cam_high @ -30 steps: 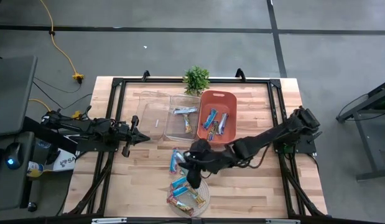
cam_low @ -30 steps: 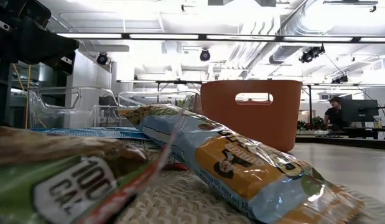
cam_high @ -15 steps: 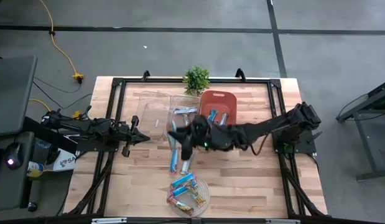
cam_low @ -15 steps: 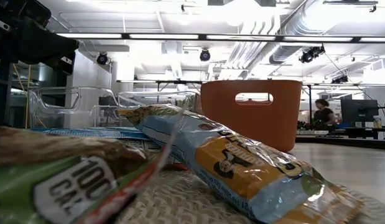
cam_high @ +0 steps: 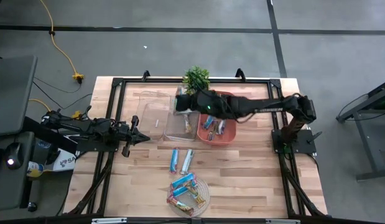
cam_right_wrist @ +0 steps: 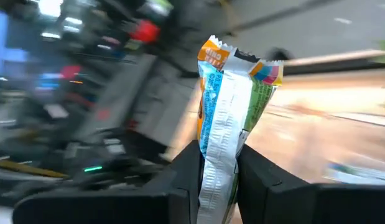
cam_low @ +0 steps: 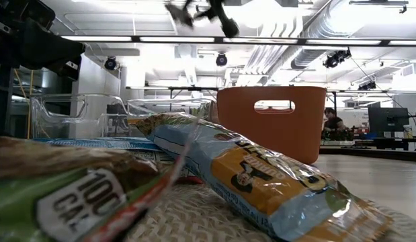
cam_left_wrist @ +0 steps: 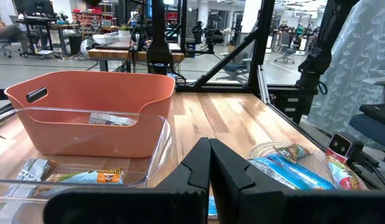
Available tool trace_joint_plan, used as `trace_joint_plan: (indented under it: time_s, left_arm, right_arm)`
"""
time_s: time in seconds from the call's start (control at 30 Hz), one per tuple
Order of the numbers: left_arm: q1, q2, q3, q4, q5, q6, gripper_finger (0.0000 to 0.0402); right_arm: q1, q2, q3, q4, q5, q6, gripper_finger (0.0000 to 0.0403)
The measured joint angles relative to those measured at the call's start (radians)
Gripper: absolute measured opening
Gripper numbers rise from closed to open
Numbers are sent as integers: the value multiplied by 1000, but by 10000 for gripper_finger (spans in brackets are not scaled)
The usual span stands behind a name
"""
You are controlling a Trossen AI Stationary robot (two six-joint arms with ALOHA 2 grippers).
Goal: Pick and place Granola Bars by type
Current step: Put the middle yellow granola bar into the right transparent bin
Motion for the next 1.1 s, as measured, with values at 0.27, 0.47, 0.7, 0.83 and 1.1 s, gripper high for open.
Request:
trace_joint_plan:
  time_s: [0.27, 0.47, 0.7, 0.83, 1.1]
  left_arm:
    - [0, 0, 0, 0, 0, 0, 1]
    - [0, 0, 0, 0, 0, 0, 1]
    - [0, 0, 0, 0, 0, 0, 1]
    - [0, 0, 0, 0, 0, 0, 1]
    - [0, 0, 0, 0, 0, 0, 1]
  right_arm:
    - [-116, 14, 0, -204, -110, 54, 64]
    - [-123, 81, 0, -190, -166, 43, 64]
    - [-116, 184, 0, -175, -236, 114, 64]
    - [-109, 212, 0, -183, -260, 122, 64]
    - [-107, 211, 0, -275, -272, 97, 64]
